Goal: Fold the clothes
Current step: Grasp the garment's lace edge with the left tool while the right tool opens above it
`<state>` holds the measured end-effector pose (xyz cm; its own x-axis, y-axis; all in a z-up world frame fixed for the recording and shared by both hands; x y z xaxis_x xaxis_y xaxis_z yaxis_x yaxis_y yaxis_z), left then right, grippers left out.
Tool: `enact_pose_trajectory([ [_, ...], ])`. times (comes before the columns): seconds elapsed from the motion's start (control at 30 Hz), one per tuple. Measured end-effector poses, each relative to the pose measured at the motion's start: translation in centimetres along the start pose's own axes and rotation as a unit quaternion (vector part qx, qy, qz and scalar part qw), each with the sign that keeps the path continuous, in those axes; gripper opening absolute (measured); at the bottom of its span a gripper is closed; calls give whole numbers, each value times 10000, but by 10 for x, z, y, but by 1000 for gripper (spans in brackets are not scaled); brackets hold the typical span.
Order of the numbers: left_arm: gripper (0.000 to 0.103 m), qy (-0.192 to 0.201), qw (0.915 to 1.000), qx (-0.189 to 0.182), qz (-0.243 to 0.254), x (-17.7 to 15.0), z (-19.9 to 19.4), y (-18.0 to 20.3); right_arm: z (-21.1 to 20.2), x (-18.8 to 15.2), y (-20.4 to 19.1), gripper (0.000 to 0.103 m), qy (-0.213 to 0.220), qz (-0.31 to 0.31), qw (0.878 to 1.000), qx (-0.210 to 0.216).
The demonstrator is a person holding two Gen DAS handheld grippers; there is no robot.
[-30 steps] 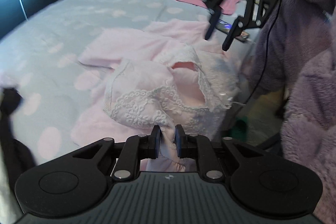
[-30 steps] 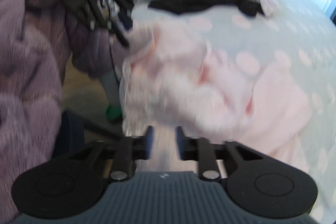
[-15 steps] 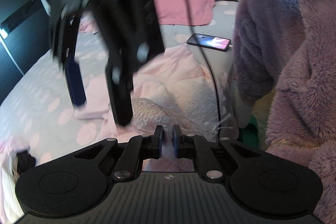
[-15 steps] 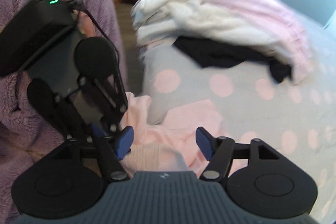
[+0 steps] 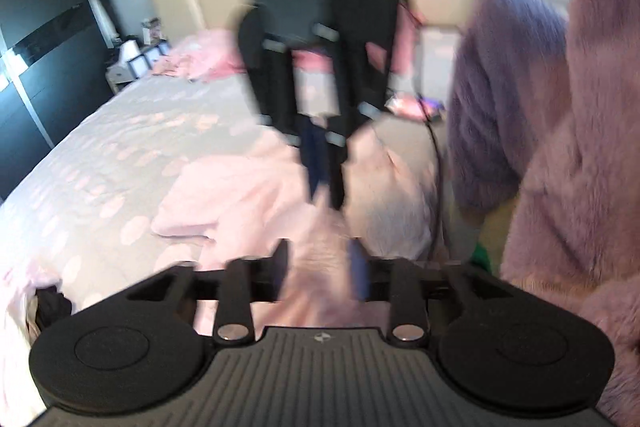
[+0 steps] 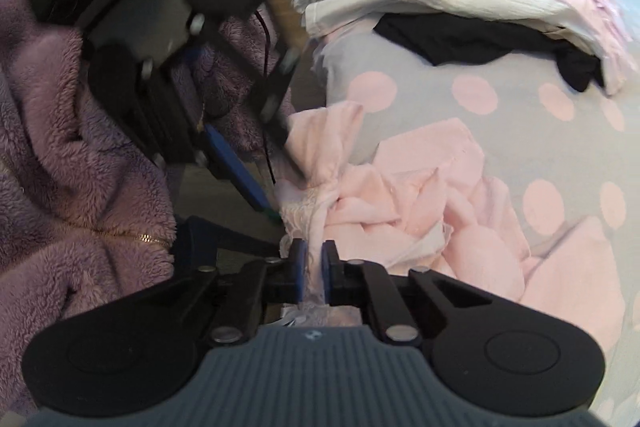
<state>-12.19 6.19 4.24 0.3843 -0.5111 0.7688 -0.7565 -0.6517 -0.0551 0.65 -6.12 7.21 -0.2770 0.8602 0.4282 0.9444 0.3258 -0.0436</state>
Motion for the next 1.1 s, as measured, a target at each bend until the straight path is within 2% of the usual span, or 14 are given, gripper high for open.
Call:
enact_pose_trajectory([
  [0.07, 44, 43, 9999, -58, -132, 5, -4, -7, -2, -6, -9, 8, 114, -3, 9998, -156],
  [0.2, 44, -287, 9992, -181, 194, 20, 6, -4, -3, -6, -24, 7, 271, -221, 9988, -330],
  [0.27, 44, -493, 9972, -239, 513, 22, 16, 4, 2, -1, -28, 7, 374, -345, 9980, -363],
  [0.33, 41, -681, 9947, -264, 719, 23, 25, 10, -1, 3, -32, 7, 459, -455, 9972, -385],
  [0.4, 13, -868, 9931, -187, 760, 19, 33, 13, -6, 5, -36, 7, 550, -537, 9962, -406],
  [0.43, 7, -952, 9925, -137, 760, 17, 36, 14, -8, 5, -37, 6, 603, -550, 9958, -406],
  [0.5, 4, -1066, 9916, -25, 735, 13, 40, 15, -11, 5, -37, 7, 665, -516, 9956, -406],
  [0.63, 3, -1242, 9911, 220, 416, 2, 36, 2, -22, -10, -24, 12, 603, -275, 9966, -496],
  [0.7, 3, -1327, 9902, 369, 230, -2, 32, -9, -24, -25, -12, 19, 356, -116, 9973, -628],
  [0.83, 3, -1495, 9857, 733, -270, -9, 27, -36, -18, -55, 12, 19, -234, 135, 9957, -890],
  [0.93, 3, -1577, 9818, 859, -615, -17, 26, -56, -7, -71, 29, 19, -467, 281, 9940, -949],
  [1.03, 3, -1607, 9797, 837, -856, -27, 26, -68, 7, -85, 48, 19, -566, 413, 9937, -875],
  [1.1, 3, -1640, 9786, 821, -936, -32, 28, -73, 16, -89, 60, 24, -555, 443, 9942, -812],
])
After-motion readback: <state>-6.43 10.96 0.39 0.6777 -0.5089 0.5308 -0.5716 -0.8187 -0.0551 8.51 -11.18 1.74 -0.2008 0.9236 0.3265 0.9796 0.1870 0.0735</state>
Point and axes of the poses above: each gripper's, at about its wrist camera, not at the fingertips, and z roughly the way its jaws point, y to its right, x to its top, the point moved 1 cm from there along z, roughly the way its jaws point, and after that the axes turned 11 degrees about -z, right-handed, at the moved point
